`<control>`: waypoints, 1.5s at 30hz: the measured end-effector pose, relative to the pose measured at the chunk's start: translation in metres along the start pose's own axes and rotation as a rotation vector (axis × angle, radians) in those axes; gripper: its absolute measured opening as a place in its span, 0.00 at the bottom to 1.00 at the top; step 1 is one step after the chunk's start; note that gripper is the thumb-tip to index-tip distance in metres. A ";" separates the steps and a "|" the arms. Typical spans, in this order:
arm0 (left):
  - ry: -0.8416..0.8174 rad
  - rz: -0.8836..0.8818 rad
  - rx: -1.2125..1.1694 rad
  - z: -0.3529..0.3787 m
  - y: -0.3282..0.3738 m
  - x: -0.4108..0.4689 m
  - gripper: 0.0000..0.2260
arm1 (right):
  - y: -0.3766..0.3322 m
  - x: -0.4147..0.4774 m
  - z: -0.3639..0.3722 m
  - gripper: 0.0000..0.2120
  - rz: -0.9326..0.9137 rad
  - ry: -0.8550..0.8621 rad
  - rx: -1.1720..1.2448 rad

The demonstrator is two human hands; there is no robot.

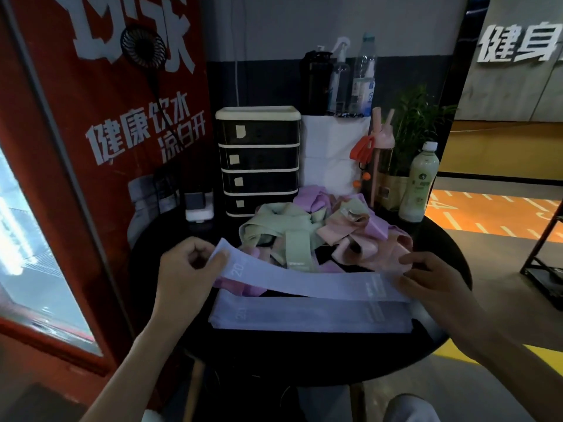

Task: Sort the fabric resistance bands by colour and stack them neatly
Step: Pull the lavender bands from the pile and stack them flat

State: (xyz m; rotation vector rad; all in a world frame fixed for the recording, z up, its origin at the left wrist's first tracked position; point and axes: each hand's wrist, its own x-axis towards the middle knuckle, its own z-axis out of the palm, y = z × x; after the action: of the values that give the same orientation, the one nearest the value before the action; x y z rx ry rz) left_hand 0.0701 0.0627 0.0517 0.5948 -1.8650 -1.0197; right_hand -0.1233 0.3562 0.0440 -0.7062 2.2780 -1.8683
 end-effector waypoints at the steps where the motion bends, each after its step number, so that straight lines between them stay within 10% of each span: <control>1: -0.016 -0.003 0.017 0.002 -0.006 -0.006 0.08 | 0.004 -0.002 0.001 0.10 -0.014 0.010 -0.057; 39: -0.124 -0.068 0.172 0.006 -0.046 -0.037 0.09 | 0.044 -0.014 0.009 0.12 -0.212 0.037 -0.219; 45: -0.245 -0.028 0.130 0.003 -0.049 -0.038 0.16 | 0.049 -0.013 -0.005 0.16 -0.318 -0.218 -0.369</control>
State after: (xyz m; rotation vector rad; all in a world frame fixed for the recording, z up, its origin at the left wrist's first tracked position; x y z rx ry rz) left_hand 0.0852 0.0650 -0.0079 0.5951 -2.1567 -1.0327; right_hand -0.1274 0.3727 -0.0045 -1.3200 2.5005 -1.3890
